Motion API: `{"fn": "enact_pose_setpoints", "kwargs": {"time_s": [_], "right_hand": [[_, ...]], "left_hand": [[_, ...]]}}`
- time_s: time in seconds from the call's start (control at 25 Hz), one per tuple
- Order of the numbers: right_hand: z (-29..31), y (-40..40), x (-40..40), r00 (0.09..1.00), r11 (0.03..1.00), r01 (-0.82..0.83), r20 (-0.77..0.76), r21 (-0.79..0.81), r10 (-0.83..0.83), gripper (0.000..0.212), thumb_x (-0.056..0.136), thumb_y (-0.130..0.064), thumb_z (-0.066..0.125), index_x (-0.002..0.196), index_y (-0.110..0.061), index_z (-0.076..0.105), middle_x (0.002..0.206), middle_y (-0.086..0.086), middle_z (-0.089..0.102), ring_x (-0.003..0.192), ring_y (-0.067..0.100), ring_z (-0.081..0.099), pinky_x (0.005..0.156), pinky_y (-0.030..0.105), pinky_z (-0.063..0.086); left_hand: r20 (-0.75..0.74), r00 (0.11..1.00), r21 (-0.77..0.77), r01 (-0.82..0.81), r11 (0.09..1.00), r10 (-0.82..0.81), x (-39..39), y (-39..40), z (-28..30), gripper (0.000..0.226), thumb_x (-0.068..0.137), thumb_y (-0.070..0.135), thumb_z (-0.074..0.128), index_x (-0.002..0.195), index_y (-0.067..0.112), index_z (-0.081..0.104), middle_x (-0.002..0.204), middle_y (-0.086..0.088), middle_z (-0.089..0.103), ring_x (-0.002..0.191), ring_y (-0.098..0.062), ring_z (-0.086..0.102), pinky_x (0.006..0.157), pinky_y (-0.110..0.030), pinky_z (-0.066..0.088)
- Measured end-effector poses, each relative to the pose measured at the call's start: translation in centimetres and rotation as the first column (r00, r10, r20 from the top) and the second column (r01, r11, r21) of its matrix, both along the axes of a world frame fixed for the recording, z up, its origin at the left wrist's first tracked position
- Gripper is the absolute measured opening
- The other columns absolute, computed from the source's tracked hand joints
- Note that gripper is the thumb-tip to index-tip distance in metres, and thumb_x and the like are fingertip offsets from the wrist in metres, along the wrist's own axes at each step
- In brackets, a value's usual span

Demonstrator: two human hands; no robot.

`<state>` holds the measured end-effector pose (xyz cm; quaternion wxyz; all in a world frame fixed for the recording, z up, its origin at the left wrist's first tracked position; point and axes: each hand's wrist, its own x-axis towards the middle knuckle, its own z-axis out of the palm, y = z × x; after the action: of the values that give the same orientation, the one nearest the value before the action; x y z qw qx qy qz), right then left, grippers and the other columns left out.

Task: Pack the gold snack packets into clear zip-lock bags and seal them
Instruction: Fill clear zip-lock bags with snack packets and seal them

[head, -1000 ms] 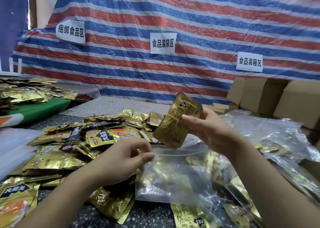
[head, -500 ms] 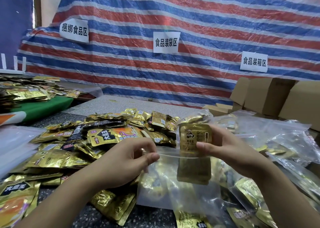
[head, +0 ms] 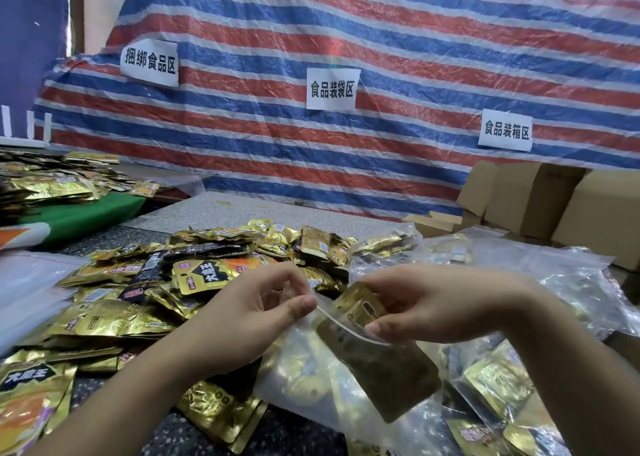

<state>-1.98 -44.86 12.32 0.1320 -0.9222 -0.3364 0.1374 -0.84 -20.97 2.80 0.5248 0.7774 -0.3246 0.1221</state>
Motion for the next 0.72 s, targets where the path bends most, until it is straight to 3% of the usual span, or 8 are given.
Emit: {"fn": "enact_pose_setpoints", "kwargs": {"time_s": [0.12,0.2,0.28,0.36,0.48,0.56,0.64,0.72], "right_hand": [[0.4,1.5,-0.1,0.989,0.986,-0.005,0.143,-0.169,0.03,0.014,0.094,-0.035,0.066,0.105,-0.027,0.065,0.093,-0.006,0.068,0.08,0.005,0.062,0.074,0.028,0.053],[0.3,1.9,-0.1,0.966,0.988,0.004,0.257,-0.152,0.035,0.016,0.091,-0.04,0.069,0.101,-0.027,0.068,0.087,-0.008,0.068,0.075,0.004,0.061,0.068,0.025,0.052],[-0.1,1.6,-0.1,0.958,0.999,0.008,0.287,-0.04,0.004,0.022,0.091,-0.046,0.063,0.092,-0.026,0.069,0.082,-0.009,0.066,0.072,0.005,0.06,0.068,0.027,0.053],[-0.8,1.0,-0.2,0.962,0.991,0.023,0.266,0.131,-0.057,0.044,0.088,-0.063,0.047,0.08,-0.023,0.066,0.071,-0.011,0.061,0.061,0.002,0.054,0.061,0.025,0.048],[-2.0,-0.1,-0.3,0.961,0.951,0.007,0.26,0.309,-0.091,0.064,0.086,-0.076,0.037,0.075,-0.018,0.064,0.066,-0.003,0.054,0.059,0.01,0.05,0.057,0.031,0.042],[-2.5,-0.4,-0.6,0.959,0.947,-0.035,0.278,0.319,-0.058,0.049,0.084,-0.073,0.049,0.077,-0.027,0.066,0.074,-0.001,0.062,0.064,0.011,0.057,0.058,0.029,0.045],[-2.2,-0.6,-0.8,0.95,0.947,-0.049,0.308,0.316,-0.054,0.027,0.085,-0.057,0.063,0.078,-0.031,0.067,0.078,-0.009,0.067,0.07,0.005,0.062,0.062,0.02,0.049],[-1.1,-0.9,-1.3,0.925,0.939,-0.068,0.374,0.337,-0.068,0.014,0.087,-0.04,0.068,0.077,-0.03,0.068,0.077,-0.012,0.068,0.073,0.006,0.063,0.066,0.021,0.052]], "left_hand": [[-0.053,0.996,-0.058,0.071,0.996,-0.074,-0.2,-0.1,0.3,0.013,0.089,0.036,0.064,0.09,0.024,0.068,0.101,0.0,0.073,0.09,-0.024,0.07,0.081,-0.047,0.058],[-0.087,0.992,-0.107,0.083,0.991,-0.093,-0.3,-0.1,0.5,0.01,0.086,0.032,0.063,0.086,0.023,0.066,0.105,-0.001,0.074,0.091,-0.02,0.073,0.082,-0.043,0.06],[-0.114,0.99,-0.143,0.063,0.988,-0.08,-0.3,-0.1,0.5,0.011,0.085,0.031,0.063,0.085,0.019,0.063,0.101,-0.009,0.075,0.089,-0.023,0.074,0.079,-0.045,0.06],[-0.143,0.988,-0.174,0.031,0.984,-0.056,-0.3,-0.2,0.4,0.013,0.086,0.028,0.063,0.086,0.015,0.061,0.094,-0.018,0.073,0.086,-0.026,0.075,0.076,-0.047,0.061],[-0.166,0.985,-0.227,0.013,0.974,-0.052,-0.2,-0.3,0.4,0.01,0.086,0.027,0.063,0.085,0.017,0.061,0.093,-0.02,0.072,0.085,-0.027,0.075,0.069,-0.039,0.062],[-0.163,0.985,-0.266,0.007,0.964,-0.053,-0.1,-0.3,0.4,0.013,0.085,0.026,0.063,0.088,0.013,0.061,0.092,-0.018,0.073,0.081,-0.029,0.075,0.063,-0.033,0.061],[-0.148,0.989,-0.28,-0.013,0.96,-0.029,-0.2,-0.5,0.5,0.018,0.085,0.023,0.062,0.092,0.006,0.059,0.087,-0.012,0.075,0.076,-0.029,0.075,0.062,-0.031,0.06],[-0.1,0.995,-0.296,-0.034,0.954,0.005,-0.6,-0.9,1.4,0.02,0.083,0.022,0.061,0.092,0.004,0.058,0.082,-0.008,0.076,0.073,-0.027,0.075,0.062,-0.03,0.06]]}}
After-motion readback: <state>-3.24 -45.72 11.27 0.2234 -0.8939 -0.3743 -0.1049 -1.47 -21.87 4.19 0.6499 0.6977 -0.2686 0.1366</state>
